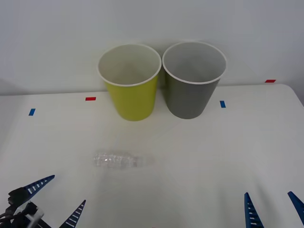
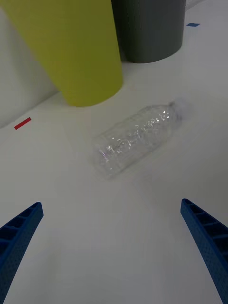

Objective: Put cans in the gray bin and PET bottles in the light green bin.

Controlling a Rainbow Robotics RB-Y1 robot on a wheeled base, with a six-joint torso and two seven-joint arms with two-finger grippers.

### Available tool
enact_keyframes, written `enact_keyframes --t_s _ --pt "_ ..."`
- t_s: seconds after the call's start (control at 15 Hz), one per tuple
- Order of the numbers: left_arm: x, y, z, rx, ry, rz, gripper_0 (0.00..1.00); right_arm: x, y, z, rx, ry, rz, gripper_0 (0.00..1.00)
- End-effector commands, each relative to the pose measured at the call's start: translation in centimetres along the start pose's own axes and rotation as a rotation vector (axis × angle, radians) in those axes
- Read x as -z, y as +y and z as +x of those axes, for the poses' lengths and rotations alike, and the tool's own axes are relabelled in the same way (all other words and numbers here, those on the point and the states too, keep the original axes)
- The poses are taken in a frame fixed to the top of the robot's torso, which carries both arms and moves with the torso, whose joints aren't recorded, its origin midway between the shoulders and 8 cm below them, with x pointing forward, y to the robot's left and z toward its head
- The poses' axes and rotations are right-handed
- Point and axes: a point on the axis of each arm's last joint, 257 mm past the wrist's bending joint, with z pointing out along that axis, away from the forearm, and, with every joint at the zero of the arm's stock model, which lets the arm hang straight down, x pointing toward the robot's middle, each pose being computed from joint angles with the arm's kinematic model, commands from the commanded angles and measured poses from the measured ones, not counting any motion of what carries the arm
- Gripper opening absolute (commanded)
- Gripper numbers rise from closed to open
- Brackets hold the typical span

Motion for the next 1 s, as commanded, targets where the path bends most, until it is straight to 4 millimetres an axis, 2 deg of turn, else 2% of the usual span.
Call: enact_keyframes --t_s 0.07,0.53,0.73,1.0 --pt "-1.4 0.3 -0.9 -0.076 0.047 0.053 1.00 0.0 0.0 0.0 0.000 0.000 0.000 1.00" --pt "-3.5 1.2 -3.6 -0.294 0.181 0.119 1.00 0.0 0.0 0.0 0.000 0.000 0.000 1.00" --pt "-4.1 0.5 -3.9 -0.426 0.212 0.160 1.00 0.0 0.0 0.0 0.000 0.000 0.000 1.00" --pt "-5.1 -0.1 -4.3 -0.495 0.250 0.198 1.00 0.0 0.0 0.0 0.000 0.000 0.000 1.00"
